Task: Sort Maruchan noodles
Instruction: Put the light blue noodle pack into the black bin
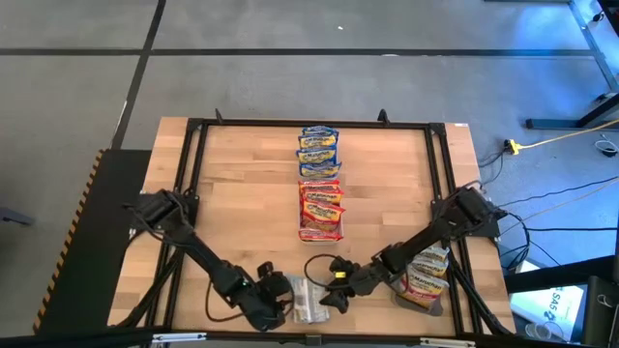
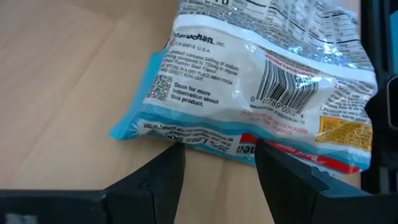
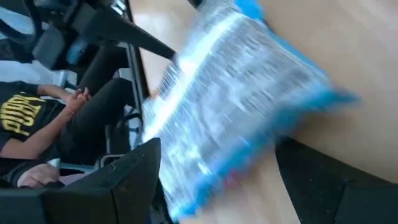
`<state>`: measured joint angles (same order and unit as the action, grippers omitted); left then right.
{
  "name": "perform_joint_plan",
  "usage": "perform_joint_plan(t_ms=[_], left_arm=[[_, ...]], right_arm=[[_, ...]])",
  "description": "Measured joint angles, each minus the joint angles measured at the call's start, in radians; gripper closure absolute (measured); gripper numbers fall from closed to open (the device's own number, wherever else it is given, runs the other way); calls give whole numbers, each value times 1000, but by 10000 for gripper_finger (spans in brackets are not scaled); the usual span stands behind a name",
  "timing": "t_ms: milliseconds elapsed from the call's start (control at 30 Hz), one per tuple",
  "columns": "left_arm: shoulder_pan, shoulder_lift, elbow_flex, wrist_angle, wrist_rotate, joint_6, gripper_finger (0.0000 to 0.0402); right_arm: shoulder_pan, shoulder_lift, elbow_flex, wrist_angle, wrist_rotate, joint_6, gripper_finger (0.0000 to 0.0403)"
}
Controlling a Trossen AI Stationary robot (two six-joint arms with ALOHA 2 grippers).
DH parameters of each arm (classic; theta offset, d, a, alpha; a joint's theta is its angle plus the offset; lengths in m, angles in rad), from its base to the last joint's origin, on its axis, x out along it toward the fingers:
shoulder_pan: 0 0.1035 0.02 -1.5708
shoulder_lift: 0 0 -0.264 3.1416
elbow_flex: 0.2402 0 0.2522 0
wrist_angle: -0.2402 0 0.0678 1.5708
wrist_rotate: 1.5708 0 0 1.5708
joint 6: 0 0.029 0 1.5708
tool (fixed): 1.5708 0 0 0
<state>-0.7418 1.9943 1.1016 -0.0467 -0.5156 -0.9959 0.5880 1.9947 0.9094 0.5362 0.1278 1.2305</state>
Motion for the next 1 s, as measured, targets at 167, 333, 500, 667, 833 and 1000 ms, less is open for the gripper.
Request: perform_joint_plan(t_ms=[167,333,500,667,833,1000], left_arm=[[26,3,-2,40,7,57,211],[42,3,-2,50,16,65,211],[39,3,-2,53,17,86,211],[19,-15,-2,26,61,83,211],[-12,-70,1,-75,46,52,211],[-36,-129,0,-162,15,37,211]], right_arm=[[1,31,40,2,2,-9,109],[2,39,68,-27,4,-92,109],[3,39,75,-25,24,-157,137],[2,38,79,4,47,-226,213],[-1,38,80,-2,61,-257,304],[-1,38,80,0,75,-295,375]])
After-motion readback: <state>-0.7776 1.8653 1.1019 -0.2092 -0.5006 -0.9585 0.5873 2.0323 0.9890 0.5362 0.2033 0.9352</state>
